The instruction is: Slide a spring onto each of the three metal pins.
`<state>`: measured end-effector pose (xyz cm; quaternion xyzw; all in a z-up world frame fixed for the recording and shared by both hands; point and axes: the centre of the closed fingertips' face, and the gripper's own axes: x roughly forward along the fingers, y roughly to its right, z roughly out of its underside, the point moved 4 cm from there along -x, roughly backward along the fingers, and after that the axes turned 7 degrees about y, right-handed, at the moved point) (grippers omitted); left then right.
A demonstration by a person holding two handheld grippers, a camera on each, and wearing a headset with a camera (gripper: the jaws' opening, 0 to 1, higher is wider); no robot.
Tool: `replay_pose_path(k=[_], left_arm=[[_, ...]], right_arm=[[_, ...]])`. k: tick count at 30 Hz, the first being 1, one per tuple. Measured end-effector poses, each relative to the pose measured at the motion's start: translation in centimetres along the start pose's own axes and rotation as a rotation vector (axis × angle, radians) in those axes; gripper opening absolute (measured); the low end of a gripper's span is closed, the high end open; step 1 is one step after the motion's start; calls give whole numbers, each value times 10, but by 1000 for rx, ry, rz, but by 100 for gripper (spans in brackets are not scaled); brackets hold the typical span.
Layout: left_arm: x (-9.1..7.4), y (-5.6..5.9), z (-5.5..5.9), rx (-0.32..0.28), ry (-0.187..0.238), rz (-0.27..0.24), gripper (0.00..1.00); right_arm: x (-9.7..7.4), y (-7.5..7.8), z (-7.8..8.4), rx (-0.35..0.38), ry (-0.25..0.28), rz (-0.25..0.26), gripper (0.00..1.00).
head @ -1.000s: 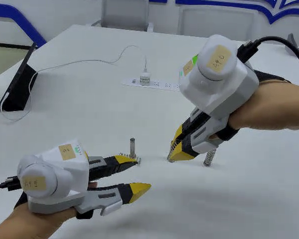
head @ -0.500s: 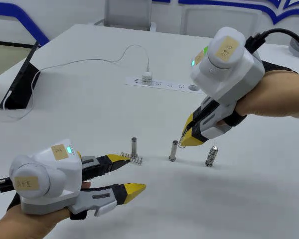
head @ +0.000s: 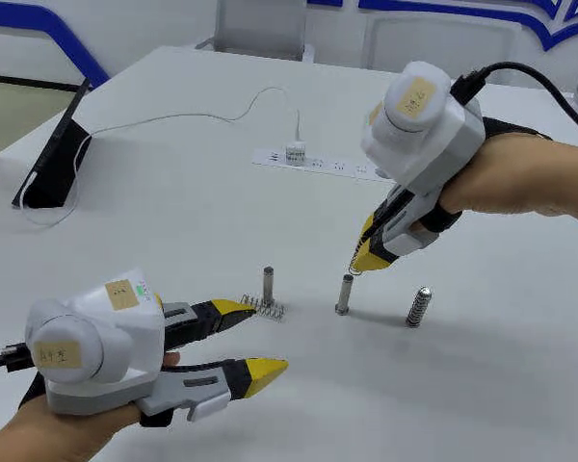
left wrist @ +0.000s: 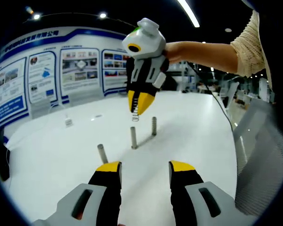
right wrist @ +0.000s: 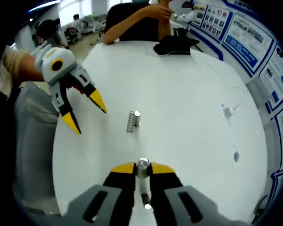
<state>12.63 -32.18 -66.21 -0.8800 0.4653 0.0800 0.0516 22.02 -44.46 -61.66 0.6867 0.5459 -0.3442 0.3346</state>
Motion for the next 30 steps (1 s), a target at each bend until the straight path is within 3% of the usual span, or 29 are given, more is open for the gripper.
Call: replay_pose_path(k=[30], left_arm=[[-2, -1, 3, -7, -6, -6, 40]], right_arm=[[26, 0, 8, 22, -60, -31, 12]])
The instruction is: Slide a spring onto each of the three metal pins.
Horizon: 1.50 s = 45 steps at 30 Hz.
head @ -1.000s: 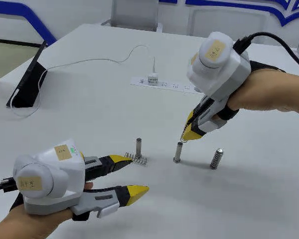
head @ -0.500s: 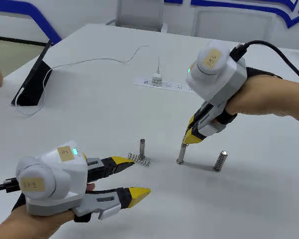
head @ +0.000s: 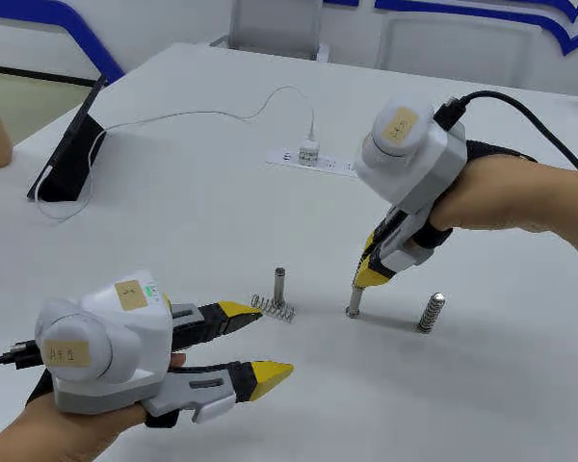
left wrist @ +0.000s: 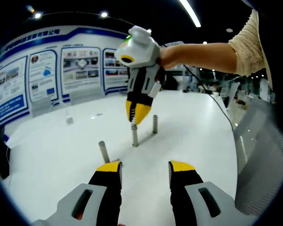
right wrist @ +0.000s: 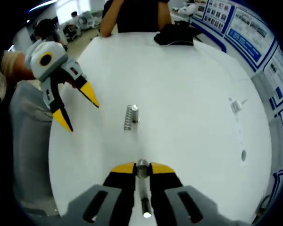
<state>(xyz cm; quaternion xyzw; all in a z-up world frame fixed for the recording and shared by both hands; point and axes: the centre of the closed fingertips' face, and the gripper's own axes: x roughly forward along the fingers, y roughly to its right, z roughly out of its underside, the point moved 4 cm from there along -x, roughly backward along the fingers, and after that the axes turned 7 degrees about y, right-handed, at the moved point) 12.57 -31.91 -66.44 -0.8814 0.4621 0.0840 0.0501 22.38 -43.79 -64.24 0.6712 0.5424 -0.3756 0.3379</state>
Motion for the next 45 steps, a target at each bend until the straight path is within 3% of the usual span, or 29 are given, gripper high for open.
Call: replay_pose_path(k=[20, 45], left_arm=[[-1, -1, 1, -3, -3, -4, 40], [-4, -4, 1, -4, -4, -13, 40]], right_arm=[[27, -8, 14, 37, -45, -15, 13], [38, -2, 21, 59, -55, -3, 15]])
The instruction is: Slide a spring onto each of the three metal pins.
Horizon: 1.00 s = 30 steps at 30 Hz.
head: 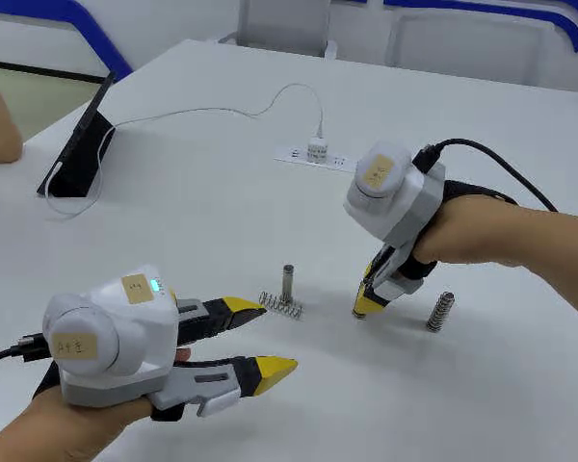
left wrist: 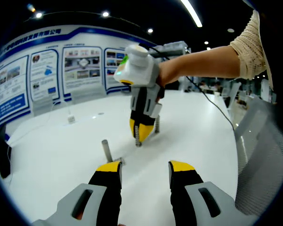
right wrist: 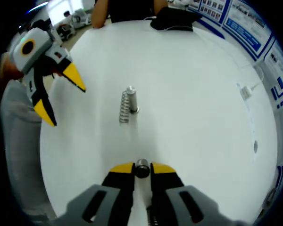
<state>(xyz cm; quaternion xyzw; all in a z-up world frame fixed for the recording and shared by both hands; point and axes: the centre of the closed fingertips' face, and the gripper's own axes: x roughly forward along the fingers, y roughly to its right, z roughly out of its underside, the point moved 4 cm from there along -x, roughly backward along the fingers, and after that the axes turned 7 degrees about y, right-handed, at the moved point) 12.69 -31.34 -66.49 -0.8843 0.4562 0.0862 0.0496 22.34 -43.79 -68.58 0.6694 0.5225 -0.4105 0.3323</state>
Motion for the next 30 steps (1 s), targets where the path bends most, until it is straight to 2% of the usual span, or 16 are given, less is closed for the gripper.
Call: replay_pose_path(k=[6, 12, 15, 26, 30], left_arm=[[1, 1, 2, -1, -4, 3, 40], [1, 1, 1, -2, -1, 2, 40], [1, 1, 1, -2, -2, 2, 40], [-3, -2, 2, -3, -4, -13, 40], [-4, -3, 2, -4, -7, -15, 40]], right_arm=[[-5, 1, -1, -17, 1, 20, 19], [-18, -3, -22, -42, 60, 45, 20], [-18, -9, -34, -53, 93, 34, 20], [10, -27, -49, -18, 158, -7, 18], [19, -28, -51, 0, 174, 4, 18]])
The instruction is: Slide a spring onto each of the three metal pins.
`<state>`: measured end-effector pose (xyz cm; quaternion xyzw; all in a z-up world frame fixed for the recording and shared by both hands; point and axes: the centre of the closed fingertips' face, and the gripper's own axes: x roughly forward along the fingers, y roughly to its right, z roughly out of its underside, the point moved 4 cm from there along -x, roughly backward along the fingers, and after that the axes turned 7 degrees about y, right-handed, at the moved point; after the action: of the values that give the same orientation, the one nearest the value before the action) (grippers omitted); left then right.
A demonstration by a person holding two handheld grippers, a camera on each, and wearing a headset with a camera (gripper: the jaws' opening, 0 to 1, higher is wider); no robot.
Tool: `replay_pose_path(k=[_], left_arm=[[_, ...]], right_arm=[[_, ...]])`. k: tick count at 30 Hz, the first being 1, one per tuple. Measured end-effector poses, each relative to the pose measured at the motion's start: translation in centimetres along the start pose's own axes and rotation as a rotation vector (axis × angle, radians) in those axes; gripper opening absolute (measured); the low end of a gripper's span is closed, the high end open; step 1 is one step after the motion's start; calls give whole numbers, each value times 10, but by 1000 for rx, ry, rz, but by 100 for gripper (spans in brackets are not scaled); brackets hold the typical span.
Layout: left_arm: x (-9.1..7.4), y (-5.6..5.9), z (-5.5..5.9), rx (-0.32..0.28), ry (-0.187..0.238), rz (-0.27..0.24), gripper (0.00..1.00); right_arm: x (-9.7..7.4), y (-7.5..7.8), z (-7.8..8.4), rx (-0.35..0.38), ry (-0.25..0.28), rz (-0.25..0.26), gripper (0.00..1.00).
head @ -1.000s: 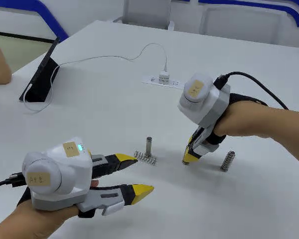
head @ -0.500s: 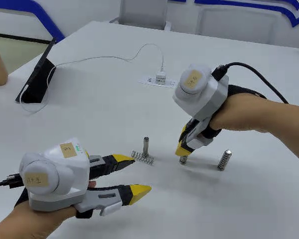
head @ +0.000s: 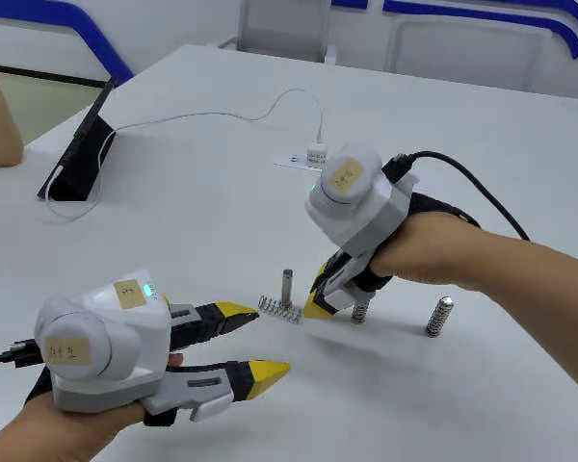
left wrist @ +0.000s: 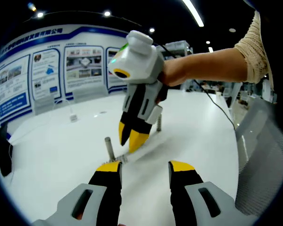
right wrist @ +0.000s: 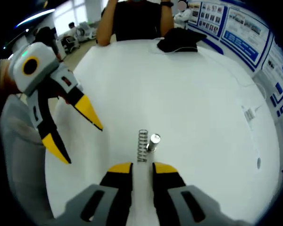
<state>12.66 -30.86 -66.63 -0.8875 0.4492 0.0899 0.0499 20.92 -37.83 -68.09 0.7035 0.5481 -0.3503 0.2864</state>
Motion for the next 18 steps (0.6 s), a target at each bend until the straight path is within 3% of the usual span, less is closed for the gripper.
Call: replay_pose_path(k=[7, 18], left_arm=[[0, 0, 0, 4, -4, 3, 40], [-3, -3, -1, 8, -13, -1, 40]], right_arm=[[9, 0, -2, 31, 28, 15, 16], [21, 2, 0, 49, 20, 7, 14]])
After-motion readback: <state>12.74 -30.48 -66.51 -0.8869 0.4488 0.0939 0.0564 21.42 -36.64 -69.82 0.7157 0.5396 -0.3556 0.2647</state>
